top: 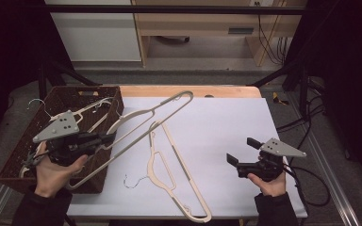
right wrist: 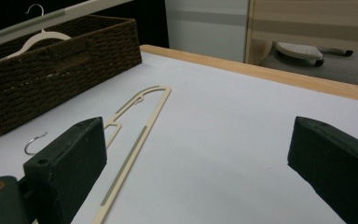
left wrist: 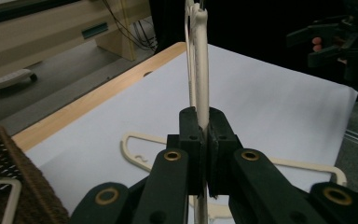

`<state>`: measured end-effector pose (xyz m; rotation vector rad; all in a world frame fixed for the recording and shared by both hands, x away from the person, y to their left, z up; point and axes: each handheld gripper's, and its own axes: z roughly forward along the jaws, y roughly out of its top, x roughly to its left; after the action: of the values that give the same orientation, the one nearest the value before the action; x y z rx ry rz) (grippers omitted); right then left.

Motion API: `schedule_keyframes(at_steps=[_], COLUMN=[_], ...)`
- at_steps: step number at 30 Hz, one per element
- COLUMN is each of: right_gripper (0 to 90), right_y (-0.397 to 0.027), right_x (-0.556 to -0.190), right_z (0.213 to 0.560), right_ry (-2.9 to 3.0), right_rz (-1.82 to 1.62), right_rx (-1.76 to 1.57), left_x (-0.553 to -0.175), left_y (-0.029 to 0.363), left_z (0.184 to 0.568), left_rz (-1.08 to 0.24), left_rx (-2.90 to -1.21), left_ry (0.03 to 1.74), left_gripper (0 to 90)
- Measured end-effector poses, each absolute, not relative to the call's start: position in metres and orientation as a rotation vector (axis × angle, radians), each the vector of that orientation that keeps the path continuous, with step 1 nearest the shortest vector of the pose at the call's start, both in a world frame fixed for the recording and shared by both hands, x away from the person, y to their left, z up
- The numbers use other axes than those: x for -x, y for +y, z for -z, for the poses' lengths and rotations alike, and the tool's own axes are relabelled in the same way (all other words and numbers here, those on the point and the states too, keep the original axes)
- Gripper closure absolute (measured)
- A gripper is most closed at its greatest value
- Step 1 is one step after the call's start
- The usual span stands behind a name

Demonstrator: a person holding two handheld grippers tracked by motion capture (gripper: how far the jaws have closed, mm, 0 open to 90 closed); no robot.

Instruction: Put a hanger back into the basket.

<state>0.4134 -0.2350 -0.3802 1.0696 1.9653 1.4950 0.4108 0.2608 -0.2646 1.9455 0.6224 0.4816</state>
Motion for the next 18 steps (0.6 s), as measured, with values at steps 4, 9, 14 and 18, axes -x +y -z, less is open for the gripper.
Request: schedule_keyframes(at_steps=[4, 9, 14, 18], right_gripper=[4.5, 4.6, 4.6, 4.6], right_y=[-0.237, -0.238, -0.238, -0.238], right_x=[-0.413, -0.412, -0.413, -0.413], right_z=[0.380, 0.381, 0.382, 0.382], right_ry=[1.961, 1.959, 1.967, 1.972], right_rz=[-1.494, -1.492, -1.492, -1.487], right_rx=[-1.074, -1.080, -1.084, -1.082], left_x=[-0.422, -0.435, -0.449, -0.459], left_y=[0.272, 0.290, 0.311, 0.330], left_z=[0.255, 0.251, 0.253, 0.255], left_rz=[-0.524, -0.518, -0.526, -0.541], left_rx=[-1.961, -1.952, -1.956, -1.956], left_ry=[0.648, 0.678, 0.709, 0.734], left_gripper=[86.5, 86.5, 86.5, 86.5])
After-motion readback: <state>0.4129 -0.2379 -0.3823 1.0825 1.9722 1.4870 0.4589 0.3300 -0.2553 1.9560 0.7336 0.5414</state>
